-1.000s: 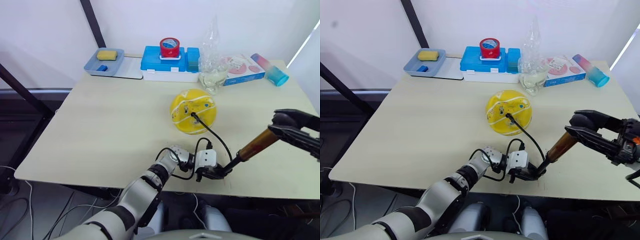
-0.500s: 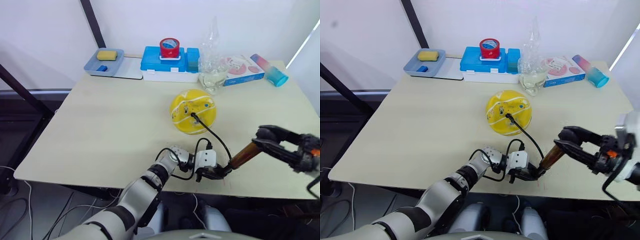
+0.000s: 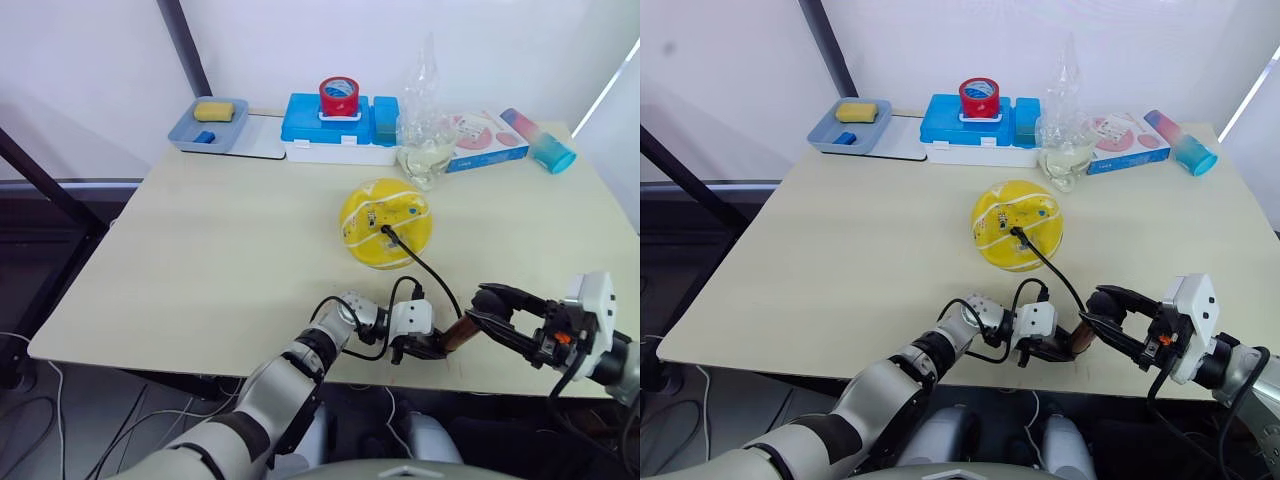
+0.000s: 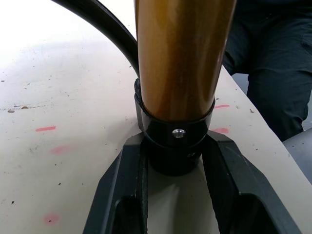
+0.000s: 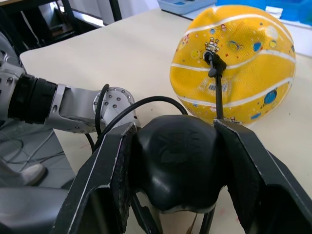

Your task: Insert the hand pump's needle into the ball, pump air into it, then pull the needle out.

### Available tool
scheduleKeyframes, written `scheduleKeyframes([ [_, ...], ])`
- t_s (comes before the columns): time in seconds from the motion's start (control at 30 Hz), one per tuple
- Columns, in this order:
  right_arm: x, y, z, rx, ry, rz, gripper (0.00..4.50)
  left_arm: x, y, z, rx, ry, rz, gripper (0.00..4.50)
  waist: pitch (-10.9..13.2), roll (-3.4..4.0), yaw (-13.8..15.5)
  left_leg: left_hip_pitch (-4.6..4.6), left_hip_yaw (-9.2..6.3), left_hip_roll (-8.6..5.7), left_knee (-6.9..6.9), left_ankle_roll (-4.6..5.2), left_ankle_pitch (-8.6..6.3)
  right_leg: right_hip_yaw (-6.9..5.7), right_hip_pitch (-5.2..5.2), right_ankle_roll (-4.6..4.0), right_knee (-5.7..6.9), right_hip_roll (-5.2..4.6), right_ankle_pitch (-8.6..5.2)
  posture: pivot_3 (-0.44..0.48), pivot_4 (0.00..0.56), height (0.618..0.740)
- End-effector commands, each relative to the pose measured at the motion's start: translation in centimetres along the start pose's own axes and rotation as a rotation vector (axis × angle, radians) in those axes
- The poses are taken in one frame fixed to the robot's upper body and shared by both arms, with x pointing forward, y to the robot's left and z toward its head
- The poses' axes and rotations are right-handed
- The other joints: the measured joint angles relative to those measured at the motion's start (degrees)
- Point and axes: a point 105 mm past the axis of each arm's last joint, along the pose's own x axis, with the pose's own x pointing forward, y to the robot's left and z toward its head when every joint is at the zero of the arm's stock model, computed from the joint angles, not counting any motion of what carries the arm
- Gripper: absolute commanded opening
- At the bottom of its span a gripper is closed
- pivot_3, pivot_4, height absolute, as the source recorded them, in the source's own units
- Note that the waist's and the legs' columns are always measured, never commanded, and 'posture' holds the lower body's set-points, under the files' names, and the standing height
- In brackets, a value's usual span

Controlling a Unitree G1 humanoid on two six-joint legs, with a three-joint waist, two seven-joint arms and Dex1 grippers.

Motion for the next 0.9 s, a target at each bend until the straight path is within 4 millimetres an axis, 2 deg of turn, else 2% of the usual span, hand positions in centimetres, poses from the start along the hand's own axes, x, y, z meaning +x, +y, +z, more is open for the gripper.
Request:
scheduleKeyframes([
  [0.03,-1.2,-0.7,0.0,-0.001,0.043,-0.045,2.02,0.1,-0.9,-1.2,-0.026,0.043,-0.035,1.11,0.00,0.00,0.04,0.00,-0.01,0.00,0.00,0.00,0.00,0.00,0.00,0.00,0.00,0.00,0.00,0.000,0.150,0.737],
  [0.1,-1.5,-0.7,1.0,-0.015,0.026,-0.047,2.02,0.1,-0.9,-1.2,-0.026,0.043,-0.035,1.11,0.00,0.01,0.05,-0.01,0.00,0.00,0.00,0.00,0.00,0.00,0.01,0.00,-0.01,-0.01,0.00,0.000,0.150,0.737],
  [0.23,-2.7,-1.0,4.8,-0.050,-0.046,-0.061,2.02,0.1,-1.1,-1.3,-0.026,0.043,-0.038,1.11,0.05,0.17,0.12,-0.07,0.00,-0.03,0.00,0.00,0.00,0.01,-0.01,0.00,-0.04,-0.07,0.00,0.000,0.150,0.737],
  [0.4,-3.9,-1.2,8.3,-0.075,-0.092,-0.073,2.02,0.2,-1.2,-1.3,-0.025,0.042,-0.045,1.11,0.07,0.14,0.13,-0.07,-0.03,-0.02,-0.01,0.00,0.00,-0.02,0.01,0.00,-0.04,-0.07,0.00,0.000,0.150,0.737],
  [0.63,-5.1,-1.6,11.9,-0.104,-0.154,-0.096,2.02,0.2,-1.2,-1.3,-0.022,0.041,-0.048,1.11,0.08,0.13,0.10,-0.12,-0.01,-0.01,-0.01,0.00,0.00,-0.01,0.00,0.00,-0.06,-0.11,0.00,0.000,0.150,0.737],
  [0.8,-5.2,-1.6,13.3,-0.101,-0.208,-0.098,2.02,0.2,-1.2,-1.2,-0.022,0.042,-0.047,1.11,0.08,0.12,0.09,-0.14,0.00,-0.01,-0.01,0.00,0.00,0.01,0.00,0.00,-0.05,-0.14,0.00,0.000,0.150,0.737],
  [0.9,-4.6,-1.4,12.4,-0.080,-0.206,-0.092,2.02,0.3,-1.2,-1.2,-0.022,0.041,-0.049,1.11,0.09,0.11,0.10,-0.15,0.00,-0.01,-0.01,0.00,0.00,0.01,0.00,0.00,-0.05,-0.14,0.00,0.000,0.150,0.737],
])
